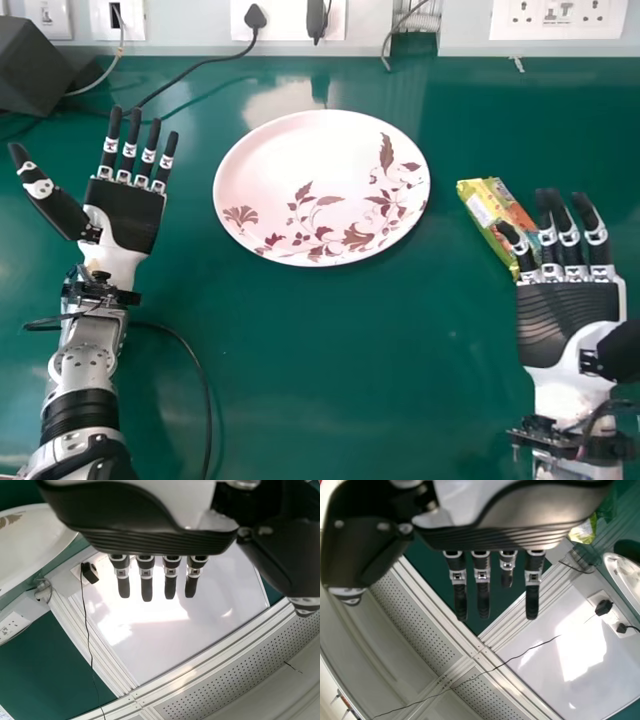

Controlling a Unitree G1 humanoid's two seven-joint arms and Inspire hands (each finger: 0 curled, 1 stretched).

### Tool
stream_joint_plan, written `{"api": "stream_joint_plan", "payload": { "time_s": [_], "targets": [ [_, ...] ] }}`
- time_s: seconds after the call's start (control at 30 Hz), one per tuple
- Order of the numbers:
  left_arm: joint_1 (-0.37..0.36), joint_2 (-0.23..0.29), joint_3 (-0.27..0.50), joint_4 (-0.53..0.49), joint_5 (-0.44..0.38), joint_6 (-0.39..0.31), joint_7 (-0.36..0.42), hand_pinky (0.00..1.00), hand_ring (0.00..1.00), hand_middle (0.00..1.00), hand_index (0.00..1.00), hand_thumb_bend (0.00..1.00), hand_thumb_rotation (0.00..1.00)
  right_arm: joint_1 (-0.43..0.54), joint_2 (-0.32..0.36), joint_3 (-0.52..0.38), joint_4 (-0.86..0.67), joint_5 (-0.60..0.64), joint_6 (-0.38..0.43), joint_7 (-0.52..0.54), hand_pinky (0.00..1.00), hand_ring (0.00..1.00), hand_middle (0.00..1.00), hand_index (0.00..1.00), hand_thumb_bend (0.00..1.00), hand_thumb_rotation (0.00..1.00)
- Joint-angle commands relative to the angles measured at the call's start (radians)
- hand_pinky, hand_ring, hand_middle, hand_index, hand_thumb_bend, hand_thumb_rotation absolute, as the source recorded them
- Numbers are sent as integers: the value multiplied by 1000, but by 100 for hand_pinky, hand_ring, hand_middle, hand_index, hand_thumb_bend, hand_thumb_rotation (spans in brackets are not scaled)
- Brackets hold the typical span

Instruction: Pick up biscuit and place it in the plate

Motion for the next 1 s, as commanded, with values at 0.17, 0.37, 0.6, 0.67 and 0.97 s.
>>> {"api": "stream_joint_plan", "payload": {
  "time_s": [0.17,0.37,0.6,0.67,0.97],
  "targets": [
    [85,-4,29,71,24,-17,-17,89,94,98,98,100,87,-10,53,19,14,-21,-6,-8,63,71,76,73,91,17],
    [70,9,33,99,28,-24,-38,86,92,97,97,100,85,-2,70,22,1,-47,-43,-38,64,70,74,72,89,18],
    [58,-1,35,116,30,-40,-47,84,90,95,95,100,81,19,64,31,-50,-108,-110,-90,62,69,73,72,90,17],
    [58,-9,33,109,27,-34,-37,85,90,95,95,100,81,26,56,39,-63,-105,-112,-94,62,69,73,71,91,16],
    [79,-26,28,50,26,-21,-22,86,91,96,95,100,80,29,44,48,-62,-82,-100,-91,60,70,74,71,93,14]
  ]
}}
